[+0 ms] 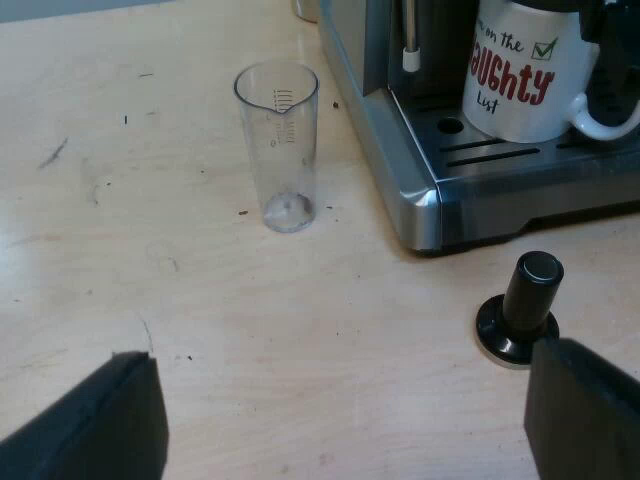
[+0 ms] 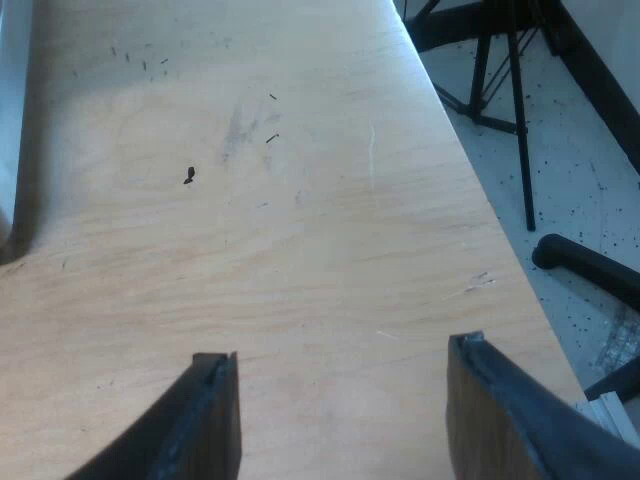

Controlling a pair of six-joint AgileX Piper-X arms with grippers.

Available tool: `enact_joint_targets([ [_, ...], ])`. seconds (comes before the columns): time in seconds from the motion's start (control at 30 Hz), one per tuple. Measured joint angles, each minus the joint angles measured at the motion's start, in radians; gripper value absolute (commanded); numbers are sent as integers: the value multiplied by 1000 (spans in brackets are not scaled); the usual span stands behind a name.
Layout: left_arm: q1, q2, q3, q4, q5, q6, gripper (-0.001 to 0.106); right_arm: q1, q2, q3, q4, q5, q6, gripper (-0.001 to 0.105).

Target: Remove mug from coffee machine

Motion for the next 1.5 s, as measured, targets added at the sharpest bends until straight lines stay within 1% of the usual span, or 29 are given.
enact_joint_targets([
  [0.2, 0, 0, 0, 0, 7, 0, 87, 0, 0, 0, 0, 0, 0, 48],
  [0.3, 0, 0, 0, 0, 44, 0, 87, 0, 0, 0, 0, -16, -15, 48],
  [0.33, 0, 0, 0, 0, 61, 0, 87, 0, 0, 0, 0, -43, -41, 48],
  [0.4, 0, 0, -8, 10, 76, -5, 87, 8, 0, -6, 0, -77, -50, 48],
  [0.53, -2, 34, -69, 31, 92, -5, 87, 36, 12, -56, 3, -103, -76, 48],
  [0.63, -7, 79, -114, 28, 96, -5, 87, 75, 67, -104, 3, -104, -112, 48],
  [0.77, -47, 164, -184, -1, 114, -5, 87, 133, 163, -171, 3, -107, -130, 48],
  [0.9, -84, 227, -218, -42, 115, -5, 87, 180, 239, -219, 1, -125, -161, 48],
  [0.93, -97, 243, -223, -54, 126, -5, 87, 197, 260, -231, -2, -139, -165, 48],
  [1.03, -128, 281, -223, -91, 152, -5, 87, 232, 317, -262, -14, -170, -169, 48],
  [1.17, -166, 334, -223, -111, 160, -5, 87, 287, 378, -288, -59, -204, -171, 48],
  [1.37, -217, 390, -223, -156, 170, -5, 87, 394, 441, -290, -158, -292, -171, 48],
  [1.5, -246, 415, -223, -170, 182, -3, 87, 448, 472, -290, -201, -300, -171, 49],
])
